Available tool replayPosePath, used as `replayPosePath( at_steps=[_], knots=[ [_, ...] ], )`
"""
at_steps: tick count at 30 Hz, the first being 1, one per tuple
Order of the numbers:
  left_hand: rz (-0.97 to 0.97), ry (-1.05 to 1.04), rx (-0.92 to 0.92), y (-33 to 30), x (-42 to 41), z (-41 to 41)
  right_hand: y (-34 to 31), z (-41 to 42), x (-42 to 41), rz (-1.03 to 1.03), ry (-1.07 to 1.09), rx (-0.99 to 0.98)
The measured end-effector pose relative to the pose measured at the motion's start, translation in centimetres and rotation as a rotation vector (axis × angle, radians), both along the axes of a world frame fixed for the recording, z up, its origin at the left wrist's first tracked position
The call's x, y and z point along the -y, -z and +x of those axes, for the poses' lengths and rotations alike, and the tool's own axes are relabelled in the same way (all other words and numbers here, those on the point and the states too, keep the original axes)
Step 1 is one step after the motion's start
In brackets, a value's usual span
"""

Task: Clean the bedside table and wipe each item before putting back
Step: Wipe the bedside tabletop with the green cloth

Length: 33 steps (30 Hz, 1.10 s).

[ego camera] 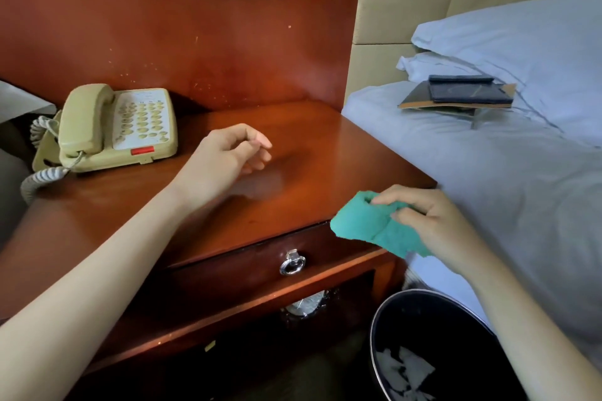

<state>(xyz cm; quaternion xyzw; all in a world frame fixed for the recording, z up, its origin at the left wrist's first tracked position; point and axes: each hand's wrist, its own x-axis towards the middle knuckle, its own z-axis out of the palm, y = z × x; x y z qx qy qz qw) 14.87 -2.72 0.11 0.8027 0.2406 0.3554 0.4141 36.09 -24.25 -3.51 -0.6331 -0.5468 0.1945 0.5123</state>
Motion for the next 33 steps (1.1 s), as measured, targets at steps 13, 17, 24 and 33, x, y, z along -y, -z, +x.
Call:
replayPosePath(
  at_steps=[13,17,24,33],
  knots=[
    [0.101,0.013,-0.021,-0.5,2.4,3.9,-2.8,2.5,-3.7,0.270,0.346,0.261],
    [0.065,-0.028,-0.041,-0.6,1.8,5.4,-2.4,3.9,-5.9,0.050,0.470,1.013],
    [-0.011,-0.079,-0.049,-0.7,0.3,6.6,-1.5,3.8,-9.3,-0.033,0.292,0.614],
    [0.002,-0.087,-0.025,-1.7,-0.6,8.9,-5.7,7.2,-9.6,0.012,0.404,0.479]
  ],
)
